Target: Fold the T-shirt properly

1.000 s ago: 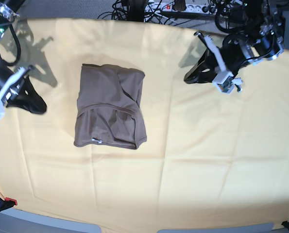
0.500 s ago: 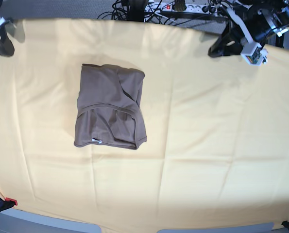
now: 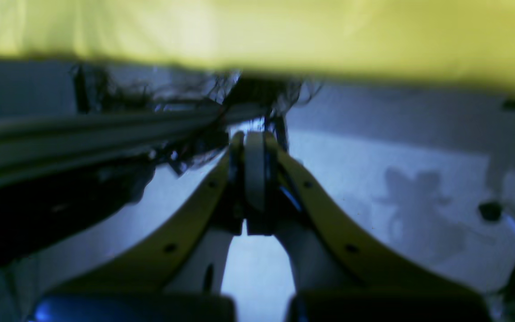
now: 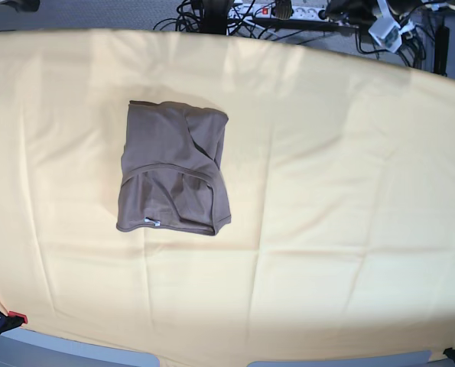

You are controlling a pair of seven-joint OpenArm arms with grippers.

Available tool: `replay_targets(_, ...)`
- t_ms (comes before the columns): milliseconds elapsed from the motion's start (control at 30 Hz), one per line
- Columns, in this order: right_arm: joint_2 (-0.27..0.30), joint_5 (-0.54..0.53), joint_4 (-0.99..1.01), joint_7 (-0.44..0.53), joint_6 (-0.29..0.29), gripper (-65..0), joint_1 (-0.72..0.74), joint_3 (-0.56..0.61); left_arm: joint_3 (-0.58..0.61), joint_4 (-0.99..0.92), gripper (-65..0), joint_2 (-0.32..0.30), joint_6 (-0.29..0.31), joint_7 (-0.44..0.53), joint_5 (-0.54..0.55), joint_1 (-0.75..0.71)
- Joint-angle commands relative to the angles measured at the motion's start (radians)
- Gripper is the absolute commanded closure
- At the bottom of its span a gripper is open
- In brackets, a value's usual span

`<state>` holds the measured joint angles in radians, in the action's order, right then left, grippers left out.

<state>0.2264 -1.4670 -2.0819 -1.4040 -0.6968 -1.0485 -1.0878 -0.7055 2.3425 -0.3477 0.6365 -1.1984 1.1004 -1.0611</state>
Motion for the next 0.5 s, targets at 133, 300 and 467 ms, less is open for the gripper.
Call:
replay_targets(133, 0.009, -0.017, 0.062, 0.008, -0.001, 0.0, -0.092, 0.1, 0.007, 0.014, 0.0, -0.006, 0.002, 0.008, 0.004, -0.114)
replay_targets(300, 0.009, -0.017, 0.181, 0.008, -0.001, 0.0, -0.099, 0.246, 0.044, -0.051, 0.0, -0.006, 0.002, 0.013, -0.003, -0.137)
replay_targets(467, 0.01, 0.028, 0.325, 0.008, -0.001, 0.0, -0.058, 0.391, 0.14, -0.259, 0.0, -0.006, 0.003, 0.042, -0.016, -0.102)
